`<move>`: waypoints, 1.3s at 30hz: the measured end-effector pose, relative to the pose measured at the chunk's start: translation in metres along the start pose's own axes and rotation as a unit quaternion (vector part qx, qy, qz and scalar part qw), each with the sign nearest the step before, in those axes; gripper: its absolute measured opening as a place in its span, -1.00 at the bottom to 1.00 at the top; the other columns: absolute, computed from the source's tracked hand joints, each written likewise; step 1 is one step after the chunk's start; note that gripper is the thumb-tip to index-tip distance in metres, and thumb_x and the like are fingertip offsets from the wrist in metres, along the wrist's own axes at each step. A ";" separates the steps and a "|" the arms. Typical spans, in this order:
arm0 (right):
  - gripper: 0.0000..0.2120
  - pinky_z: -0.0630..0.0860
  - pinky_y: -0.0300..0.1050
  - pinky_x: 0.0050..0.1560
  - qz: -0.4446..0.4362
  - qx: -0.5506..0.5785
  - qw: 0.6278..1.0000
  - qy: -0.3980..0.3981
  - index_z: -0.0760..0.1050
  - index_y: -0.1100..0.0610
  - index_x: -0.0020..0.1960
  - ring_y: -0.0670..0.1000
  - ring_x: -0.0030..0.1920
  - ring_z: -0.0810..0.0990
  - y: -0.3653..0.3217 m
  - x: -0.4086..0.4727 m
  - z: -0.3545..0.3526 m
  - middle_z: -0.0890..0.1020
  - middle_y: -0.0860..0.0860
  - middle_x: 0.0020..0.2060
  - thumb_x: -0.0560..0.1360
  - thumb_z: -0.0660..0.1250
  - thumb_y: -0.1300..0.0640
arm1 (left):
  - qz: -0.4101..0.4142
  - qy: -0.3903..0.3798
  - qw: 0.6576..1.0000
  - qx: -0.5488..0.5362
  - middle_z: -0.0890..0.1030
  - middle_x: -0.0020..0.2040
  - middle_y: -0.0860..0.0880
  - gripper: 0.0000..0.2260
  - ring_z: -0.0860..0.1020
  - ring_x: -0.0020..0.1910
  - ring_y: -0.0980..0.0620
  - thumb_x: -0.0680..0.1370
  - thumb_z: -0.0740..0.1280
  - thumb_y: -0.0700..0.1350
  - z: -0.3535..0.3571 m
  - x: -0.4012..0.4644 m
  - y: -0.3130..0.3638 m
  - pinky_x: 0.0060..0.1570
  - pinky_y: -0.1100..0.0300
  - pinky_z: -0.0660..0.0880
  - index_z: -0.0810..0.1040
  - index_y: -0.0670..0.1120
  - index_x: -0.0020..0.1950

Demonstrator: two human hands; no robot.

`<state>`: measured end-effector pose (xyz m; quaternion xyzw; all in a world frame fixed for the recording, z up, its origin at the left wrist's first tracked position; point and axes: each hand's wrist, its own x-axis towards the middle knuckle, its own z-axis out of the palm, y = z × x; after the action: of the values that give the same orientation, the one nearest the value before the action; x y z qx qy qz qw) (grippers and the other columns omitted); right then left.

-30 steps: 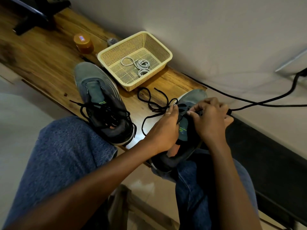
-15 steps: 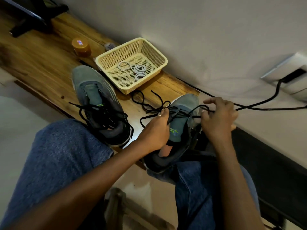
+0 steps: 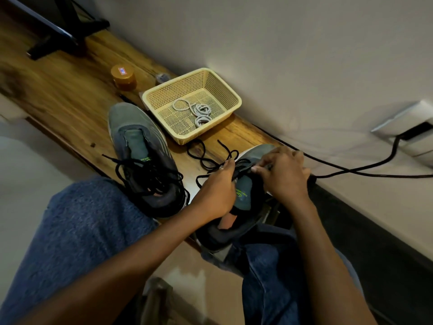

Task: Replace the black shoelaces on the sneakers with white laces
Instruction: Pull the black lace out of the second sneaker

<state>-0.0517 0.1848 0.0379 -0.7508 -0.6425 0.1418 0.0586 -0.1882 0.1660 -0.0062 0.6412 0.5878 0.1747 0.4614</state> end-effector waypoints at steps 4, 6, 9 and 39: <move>-0.90 0.25 0.12 0.16 0.109 0.080 0.984 0.118 0.57 0.04 -0.13 0.16 0.28 0.28 0.013 0.004 -0.016 0.50 0.05 0.18 0.48 0.41 0.02 | -0.015 0.011 1.000 -0.007 0.38 0.44 -0.14 -0.51 0.38 0.39 -0.13 0.64 0.13 -0.24 -0.003 0.006 -0.003 0.32 0.01 0.37 0.12 -0.08 0.57; -0.90 0.25 0.10 0.11 0.153 0.091 0.970 0.164 0.58 0.06 -0.09 0.17 0.28 0.29 0.020 0.004 -0.023 0.50 0.07 0.17 0.50 0.39 0.03 | -0.012 0.012 1.000 0.001 0.36 0.47 -0.11 -0.49 0.36 0.41 -0.11 0.64 0.13 -0.25 -0.003 0.007 -0.003 0.34 0.03 0.36 0.10 -0.07 0.58; -0.89 0.26 0.14 0.20 0.090 0.090 0.980 0.150 0.56 0.01 0.03 0.15 0.29 0.26 0.020 0.004 -0.019 0.43 0.07 0.21 0.50 0.39 0.08 | -0.008 0.007 1.000 0.005 0.35 0.47 -0.09 -0.50 0.35 0.42 -0.11 0.64 0.14 -0.25 -0.002 0.005 -0.003 0.35 0.01 0.35 0.12 -0.08 0.57; -0.71 0.19 0.12 0.18 0.022 0.047 0.998 0.025 0.47 -0.07 0.11 0.12 0.32 0.17 -0.010 0.010 0.004 0.31 0.01 0.28 0.43 0.43 0.10 | 0.022 0.001 0.999 0.041 0.35 0.42 -0.14 -0.64 0.34 0.38 -0.13 0.65 0.15 -0.13 -0.001 0.008 -0.004 0.32 -0.02 0.34 0.28 -0.21 0.43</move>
<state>-0.0607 0.1955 0.0356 -0.7642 -0.6171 0.1541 0.1072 -0.1895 0.1735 -0.0113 0.6721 0.5809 0.1616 0.4298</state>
